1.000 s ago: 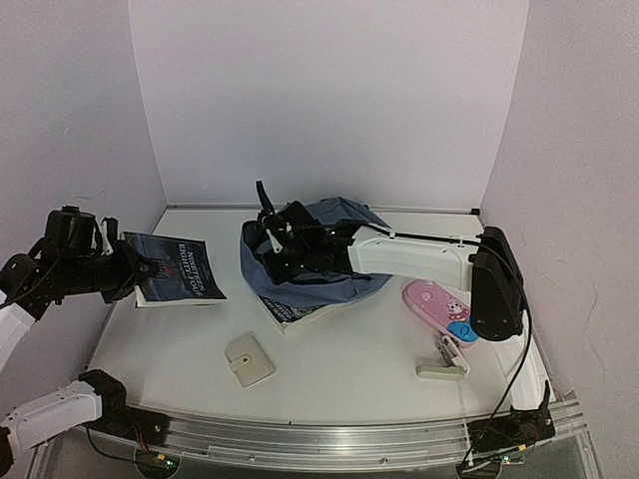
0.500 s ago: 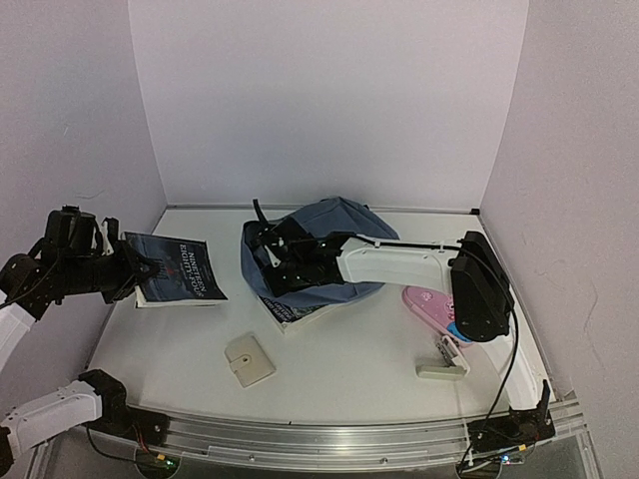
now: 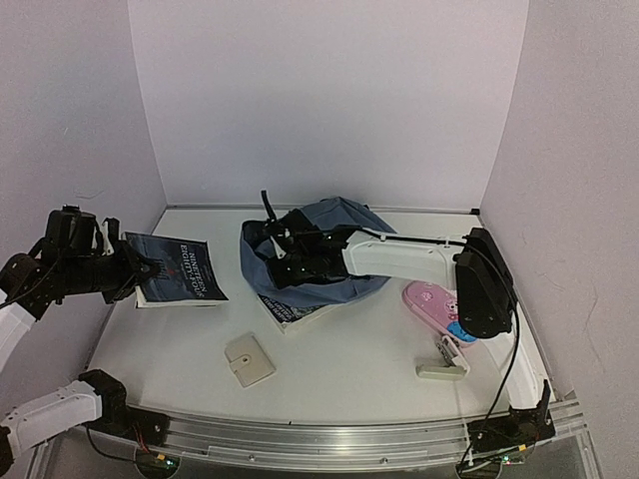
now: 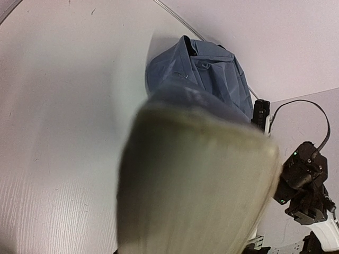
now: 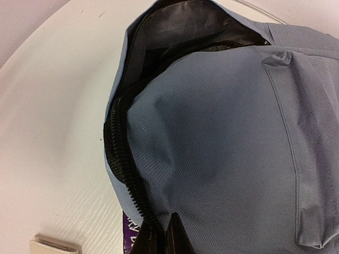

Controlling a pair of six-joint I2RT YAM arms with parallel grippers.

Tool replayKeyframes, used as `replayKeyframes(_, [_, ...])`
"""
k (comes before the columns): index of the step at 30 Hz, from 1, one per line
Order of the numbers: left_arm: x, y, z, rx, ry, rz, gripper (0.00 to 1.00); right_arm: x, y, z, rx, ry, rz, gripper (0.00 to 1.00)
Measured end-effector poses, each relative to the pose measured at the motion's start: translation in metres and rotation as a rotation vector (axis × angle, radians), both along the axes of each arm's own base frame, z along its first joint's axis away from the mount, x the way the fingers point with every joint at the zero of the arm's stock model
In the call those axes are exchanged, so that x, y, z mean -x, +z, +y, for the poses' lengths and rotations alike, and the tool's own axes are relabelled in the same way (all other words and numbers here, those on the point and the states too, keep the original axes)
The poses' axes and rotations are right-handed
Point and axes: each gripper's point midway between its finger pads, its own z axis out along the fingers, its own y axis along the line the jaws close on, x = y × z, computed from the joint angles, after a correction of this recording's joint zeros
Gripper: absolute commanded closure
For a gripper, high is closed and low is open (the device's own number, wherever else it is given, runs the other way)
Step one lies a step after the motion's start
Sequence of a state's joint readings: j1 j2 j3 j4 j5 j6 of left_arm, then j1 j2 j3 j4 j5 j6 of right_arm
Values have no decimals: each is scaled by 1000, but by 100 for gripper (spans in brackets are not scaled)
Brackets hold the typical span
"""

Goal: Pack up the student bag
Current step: Unzip the student bag at the center of the board.

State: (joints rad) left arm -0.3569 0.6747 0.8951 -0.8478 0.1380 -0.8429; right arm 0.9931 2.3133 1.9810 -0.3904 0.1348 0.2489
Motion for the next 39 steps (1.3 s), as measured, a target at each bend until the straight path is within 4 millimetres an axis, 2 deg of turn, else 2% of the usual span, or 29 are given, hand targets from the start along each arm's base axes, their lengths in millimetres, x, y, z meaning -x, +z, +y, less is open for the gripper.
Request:
replayKeyframes(5, [0, -1, -1, 0, -2, 4, 100, -6, 15, -8, -61, -7, 34, 99])
replayKeyframes(14, [-1, -2, -2, 3, -10, 13, 100, -19, 23, -16, -222, 21, 154, 86])
replayKeyframes(17, [-1, -3, -3, 4, -14, 18, 100, -20, 25, -15, -257, 39, 177, 89])
replayKeyframes(20, [-1, -4, -4, 3, -14, 22, 100, -19, 26, -13, -276, 51, 193, 100])
replayKeyframes(29, [-5, 3, -8, 18, -27, 14, 100, -19, 23, -17, -285, 31, 177, 100])
replayKeyframes(31, [-10, 8, -13, 39, -41, 0, 100, -20, 34, -24, -295, 4, 147, 100])
replayKeyframes(33, [-16, 12, -21, 72, -56, -8, 100, -23, 53, -31, -318, -29, 105, 100])
replayKeyframes(39, [-47, 17, -53, 197, -115, 6, 100, -41, 141, -67, -442, -141, -46, 100])
